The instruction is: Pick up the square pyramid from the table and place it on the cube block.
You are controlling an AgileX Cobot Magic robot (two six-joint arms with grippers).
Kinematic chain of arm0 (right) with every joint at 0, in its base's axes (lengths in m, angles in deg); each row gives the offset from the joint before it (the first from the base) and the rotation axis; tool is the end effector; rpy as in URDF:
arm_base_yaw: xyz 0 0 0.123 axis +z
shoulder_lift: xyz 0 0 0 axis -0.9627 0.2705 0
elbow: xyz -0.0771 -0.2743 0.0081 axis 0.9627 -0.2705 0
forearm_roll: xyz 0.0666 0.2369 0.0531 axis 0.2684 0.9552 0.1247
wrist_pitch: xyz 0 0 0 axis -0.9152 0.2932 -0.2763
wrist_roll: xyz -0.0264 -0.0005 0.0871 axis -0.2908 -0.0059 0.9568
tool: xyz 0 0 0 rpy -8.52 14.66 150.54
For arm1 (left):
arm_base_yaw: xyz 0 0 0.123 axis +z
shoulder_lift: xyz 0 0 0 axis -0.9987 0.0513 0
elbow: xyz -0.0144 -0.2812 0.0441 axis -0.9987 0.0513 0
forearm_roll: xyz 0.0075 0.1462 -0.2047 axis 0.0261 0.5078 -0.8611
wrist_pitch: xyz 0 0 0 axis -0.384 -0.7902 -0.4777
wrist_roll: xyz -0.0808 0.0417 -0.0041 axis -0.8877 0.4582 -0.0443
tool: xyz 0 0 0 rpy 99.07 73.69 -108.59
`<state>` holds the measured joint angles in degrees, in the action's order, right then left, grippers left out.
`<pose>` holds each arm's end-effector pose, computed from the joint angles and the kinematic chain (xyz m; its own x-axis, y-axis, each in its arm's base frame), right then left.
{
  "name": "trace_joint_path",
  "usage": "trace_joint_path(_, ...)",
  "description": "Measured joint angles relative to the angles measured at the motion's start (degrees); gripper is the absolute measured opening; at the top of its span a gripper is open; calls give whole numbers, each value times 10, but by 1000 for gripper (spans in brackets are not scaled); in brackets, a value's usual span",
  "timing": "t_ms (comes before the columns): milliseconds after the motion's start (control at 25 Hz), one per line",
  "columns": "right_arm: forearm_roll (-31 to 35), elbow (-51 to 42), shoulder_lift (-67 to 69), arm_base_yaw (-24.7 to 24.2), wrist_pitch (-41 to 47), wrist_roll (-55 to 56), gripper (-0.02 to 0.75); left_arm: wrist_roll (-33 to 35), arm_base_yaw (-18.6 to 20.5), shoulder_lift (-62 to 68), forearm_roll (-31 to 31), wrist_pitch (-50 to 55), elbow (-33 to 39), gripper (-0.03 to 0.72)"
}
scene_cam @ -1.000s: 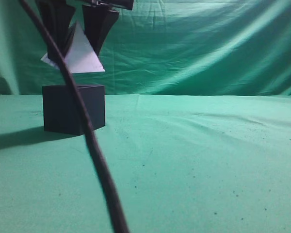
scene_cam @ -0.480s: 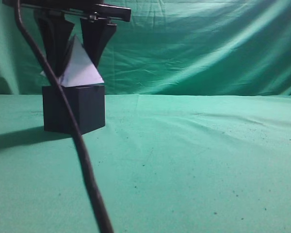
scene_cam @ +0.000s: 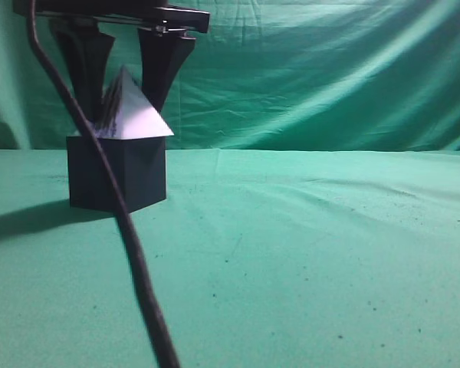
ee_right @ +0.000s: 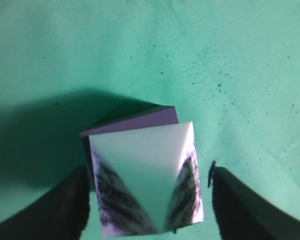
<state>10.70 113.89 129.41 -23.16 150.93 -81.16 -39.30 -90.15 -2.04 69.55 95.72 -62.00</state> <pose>0.2994 0.3593 0.2374 -0.5254 -0.7910 -0.3136 -0.8078 0.5794 -0.1082 0.0528 -0.0031 0.1748 -0.2602 0.1016 -0.9602 0.0793 0.9933 0.0836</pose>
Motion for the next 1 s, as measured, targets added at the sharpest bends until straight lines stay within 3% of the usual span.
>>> trace_joint_path(40, 0, 0, 0, 0, 0, 0, 489, 0, 0, 0, 0, 0, 0, 0)
trace_joint_path(120, 1, 0, 0, 0, 0, 0, 496, 0, 0, 0, 0, 0, 0, 0)
trace_joint_path(200, 1, 0, 0, 0, -1, 0, 560, 0, 0, 0, 0, 0, 0, 0)
trace_joint_path(520, 12, 3, -23, 0, 3, 0, 551, 0, 0, 0, 0, 0, 0, 0)
trace_joint_path(760, 20, 68, -71, 0, 76, 0, 551, 0, 0, 0, 0, 0, 0, 0)
trace_joint_path(920, 25, 82, -120, 0, 86, 4, 166, 0, 0, 0, 0, 0, 0, 0)
trace_joint_path(1000, 26, 82, -148, 0, 90, 4, 67, 0, 0, 0, 0, 0, 0, 0)
